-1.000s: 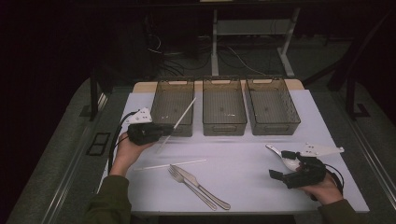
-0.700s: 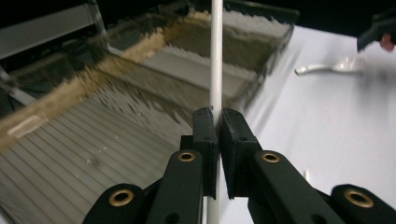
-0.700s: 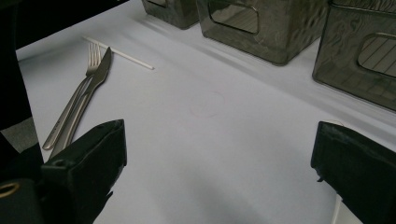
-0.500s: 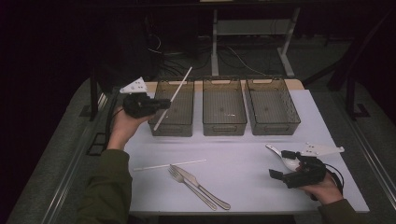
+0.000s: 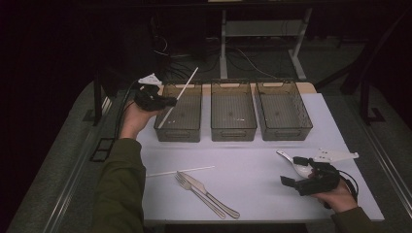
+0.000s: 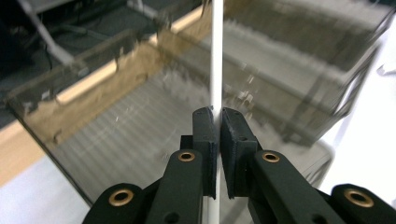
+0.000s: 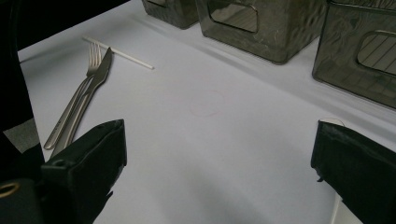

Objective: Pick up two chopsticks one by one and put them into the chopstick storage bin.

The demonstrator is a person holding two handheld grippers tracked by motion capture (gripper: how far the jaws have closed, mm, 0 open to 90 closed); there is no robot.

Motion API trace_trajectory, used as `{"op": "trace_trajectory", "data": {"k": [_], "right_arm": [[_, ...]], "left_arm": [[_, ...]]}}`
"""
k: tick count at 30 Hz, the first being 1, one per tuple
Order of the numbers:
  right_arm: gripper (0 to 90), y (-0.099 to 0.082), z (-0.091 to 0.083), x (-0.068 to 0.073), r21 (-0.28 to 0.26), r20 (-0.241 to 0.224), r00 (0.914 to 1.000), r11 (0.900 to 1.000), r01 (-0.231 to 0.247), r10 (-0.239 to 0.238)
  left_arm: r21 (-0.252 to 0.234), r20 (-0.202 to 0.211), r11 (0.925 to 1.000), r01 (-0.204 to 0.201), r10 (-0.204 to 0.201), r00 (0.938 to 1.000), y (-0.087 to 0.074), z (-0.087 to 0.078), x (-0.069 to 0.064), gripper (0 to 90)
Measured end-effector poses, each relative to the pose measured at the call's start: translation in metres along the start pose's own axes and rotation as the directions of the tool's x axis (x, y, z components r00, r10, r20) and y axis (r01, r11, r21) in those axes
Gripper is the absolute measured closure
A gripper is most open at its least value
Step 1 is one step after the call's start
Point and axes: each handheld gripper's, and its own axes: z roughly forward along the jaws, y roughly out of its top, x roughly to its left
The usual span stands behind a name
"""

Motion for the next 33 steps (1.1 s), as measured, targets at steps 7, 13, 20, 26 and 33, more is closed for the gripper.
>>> {"op": "trace_trajectory", "data": {"k": [7, 13, 20, 26, 33], "right_arm": [[3.5, 0.0, 0.0, 0.0, -0.001, 0.0, 1.0, 1.0, 0.002, -0.002], [3.5, 0.0, 0.0, 0.0, -0.001, 0.0, 1.0, 1.0, -0.001, 0.001], [3.5, 0.0, 0.001, 0.0, -0.002, -0.001, 1.0, 1.0, -0.002, 0.002], [3.5, 0.0, 0.0, 0.0, -0.001, 0.001, 1.0, 1.0, -0.002, 0.002], [3.4, -0.001, 0.0, 0.0, -0.002, 0.001, 1.0, 1.0, -0.002, 0.002]], "left_arm": [[0.038, -0.011, 0.9987, 0.035, -0.035, 0.9993, -0.012, 0.016, 0.003, 84.2], [0.08, -0.021, 0.9961, 0.037, -0.035, 0.9992, -0.021, 0.026, 0.005, 84.2], [0.084, -0.038, 0.9928, 0.084, -0.081, 0.9959, -0.031, 0.032, 0.008, 84.1], [0.108, -0.087, 0.9913, 0.075, -0.066, 0.9941, -0.029, 0.039, 0.007, 82.9], [0.087, -0.105, 0.9927, 0.083, -0.074, 0.9917, -0.028, 0.038, 0.006, 78.3]]}}
